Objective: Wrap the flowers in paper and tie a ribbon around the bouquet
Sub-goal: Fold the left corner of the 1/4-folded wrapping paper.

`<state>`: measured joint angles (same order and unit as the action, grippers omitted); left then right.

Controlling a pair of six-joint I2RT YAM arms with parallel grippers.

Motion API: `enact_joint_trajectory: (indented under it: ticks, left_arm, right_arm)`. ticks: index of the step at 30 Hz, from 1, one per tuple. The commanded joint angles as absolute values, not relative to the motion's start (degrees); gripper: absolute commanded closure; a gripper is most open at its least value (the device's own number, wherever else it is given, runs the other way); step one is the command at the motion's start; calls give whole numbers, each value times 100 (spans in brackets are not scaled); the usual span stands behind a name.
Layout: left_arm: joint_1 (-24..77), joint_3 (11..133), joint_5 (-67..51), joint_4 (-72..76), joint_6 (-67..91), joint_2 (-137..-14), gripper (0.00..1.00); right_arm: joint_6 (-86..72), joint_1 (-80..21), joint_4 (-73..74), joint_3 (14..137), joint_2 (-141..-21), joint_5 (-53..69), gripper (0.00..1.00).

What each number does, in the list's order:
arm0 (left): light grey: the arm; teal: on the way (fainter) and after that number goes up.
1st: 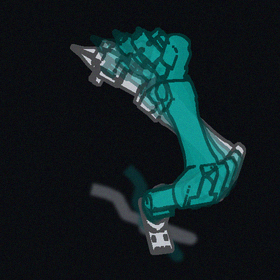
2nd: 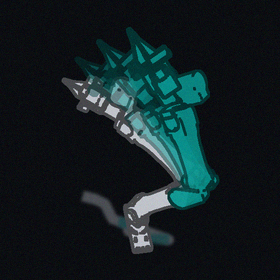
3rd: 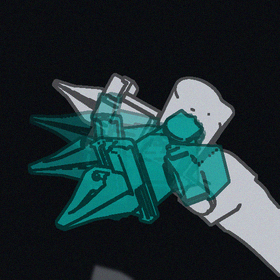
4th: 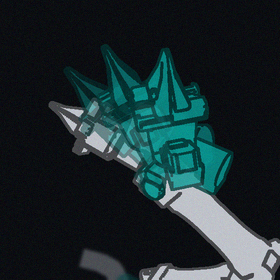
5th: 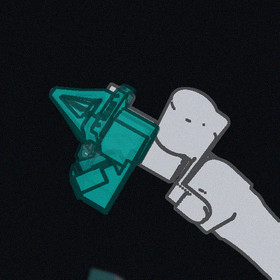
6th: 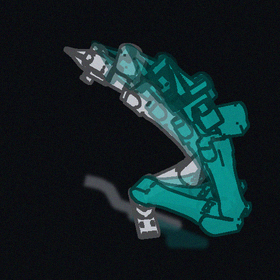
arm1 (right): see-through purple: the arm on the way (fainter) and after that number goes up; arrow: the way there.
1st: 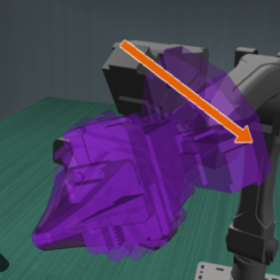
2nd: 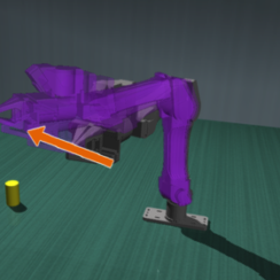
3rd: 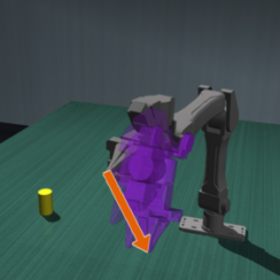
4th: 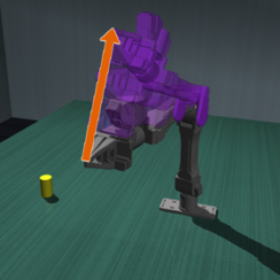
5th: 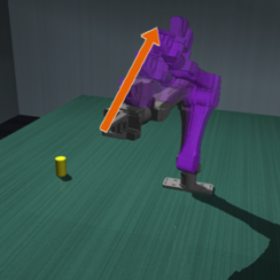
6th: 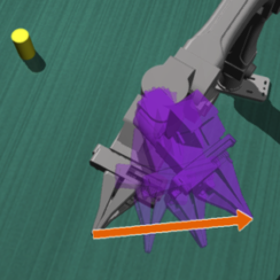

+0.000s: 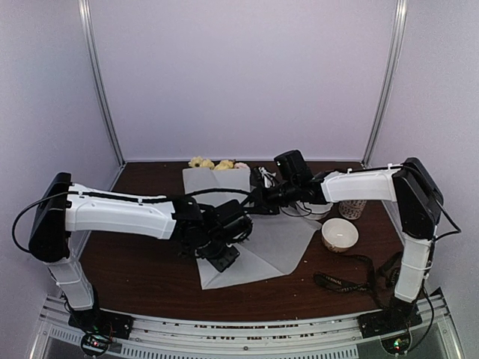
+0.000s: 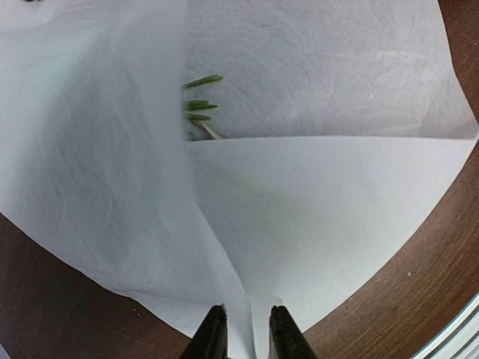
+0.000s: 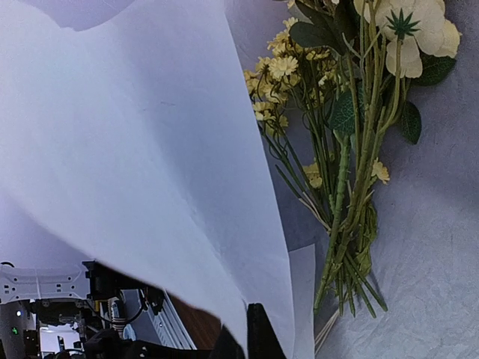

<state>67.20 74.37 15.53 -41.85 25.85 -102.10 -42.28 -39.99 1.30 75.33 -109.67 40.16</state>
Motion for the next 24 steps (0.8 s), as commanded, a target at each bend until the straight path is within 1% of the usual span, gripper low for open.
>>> enact_joint_trajectory:
  ticks: [1,4,6,9,15,21,24]
  left_arm:
    - [6750,7730,1657,-4123,2524,-10230,71]
    - [6750,7891,1678,-4178,2506,-10222,66]
    - [6750,8027,1699,-4228,2484,-10180,59]
    - [6750,8108,1741,-4249,2440,-10054,47]
    - [6896,8175,1891,-4243,2342,-9726,30]
    - [6978,8226,1913,-4239,2496,-9579,24]
    - [6987,8228,1970,-4216,2544,-9502,20]
  right_arm:
    - [-3951,-3973,358,7785,-11143,3916,100]
    - [-3942,-3957,366,7808,-11210,3882,100]
    - [-3891,-3940,425,7849,-11259,3837,100]
    - [-3742,-3930,585,7962,-11353,3777,100]
    - [-3651,-3903,665,8054,-11574,3768,100]
    - [-3611,-3902,707,8139,-11650,3841,100]
    - [-3554,-3902,770,8131,-11637,3830,100]
